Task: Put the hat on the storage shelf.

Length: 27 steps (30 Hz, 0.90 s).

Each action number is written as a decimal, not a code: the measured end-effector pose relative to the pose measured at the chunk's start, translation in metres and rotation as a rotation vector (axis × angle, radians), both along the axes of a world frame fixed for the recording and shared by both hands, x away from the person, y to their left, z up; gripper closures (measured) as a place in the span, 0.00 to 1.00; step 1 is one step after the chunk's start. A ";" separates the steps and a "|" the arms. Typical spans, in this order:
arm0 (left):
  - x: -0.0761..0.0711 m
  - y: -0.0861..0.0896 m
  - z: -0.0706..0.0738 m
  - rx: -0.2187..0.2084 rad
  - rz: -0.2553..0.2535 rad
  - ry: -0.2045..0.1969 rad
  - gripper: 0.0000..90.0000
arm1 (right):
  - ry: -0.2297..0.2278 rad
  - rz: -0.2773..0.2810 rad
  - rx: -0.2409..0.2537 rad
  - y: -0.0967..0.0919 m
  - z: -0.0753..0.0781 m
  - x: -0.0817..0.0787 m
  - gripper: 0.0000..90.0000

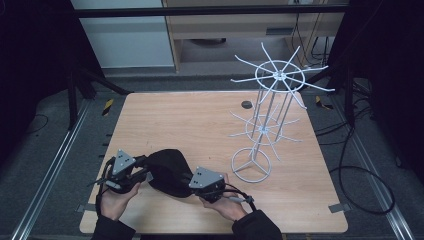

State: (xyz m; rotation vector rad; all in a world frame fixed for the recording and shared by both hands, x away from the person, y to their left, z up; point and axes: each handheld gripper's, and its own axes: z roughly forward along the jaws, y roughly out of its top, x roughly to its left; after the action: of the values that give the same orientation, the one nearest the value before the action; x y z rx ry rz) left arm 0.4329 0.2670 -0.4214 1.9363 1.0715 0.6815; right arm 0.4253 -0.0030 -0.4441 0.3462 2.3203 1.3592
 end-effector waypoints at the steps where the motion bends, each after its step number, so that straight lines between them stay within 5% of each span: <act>1: 0.000 0.001 -0.001 -0.003 -0.004 0.009 0.88 | 0.005 -0.003 0.003 0.000 0.000 0.000 0.90; 8: -0.004 0.002 -0.003 0.013 -0.023 -0.011 0.94 | 0.040 -0.004 0.017 0.001 0.005 -0.001 0.82; 14: -0.008 0.006 -0.007 0.024 -0.026 -0.025 0.94 | 0.081 0.009 0.124 -0.009 0.028 -0.001 0.67; 19: -0.013 0.010 -0.008 0.027 -0.026 -0.029 0.94 | 0.091 -0.089 0.203 -0.018 0.045 0.011 0.64; 23: -0.018 0.012 -0.009 0.034 -0.033 -0.037 0.94 | 0.132 -0.165 0.169 -0.009 0.033 0.025 0.60; 27: -0.023 0.016 -0.011 0.034 -0.032 -0.036 0.94 | 0.218 -0.170 0.178 0.002 0.016 0.036 0.59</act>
State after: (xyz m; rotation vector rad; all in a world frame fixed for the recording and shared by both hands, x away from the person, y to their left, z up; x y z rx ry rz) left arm 0.4101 0.2832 -0.4329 1.9586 1.0106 0.7181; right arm 0.4615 -0.0013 -0.4276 0.7635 2.2811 1.5095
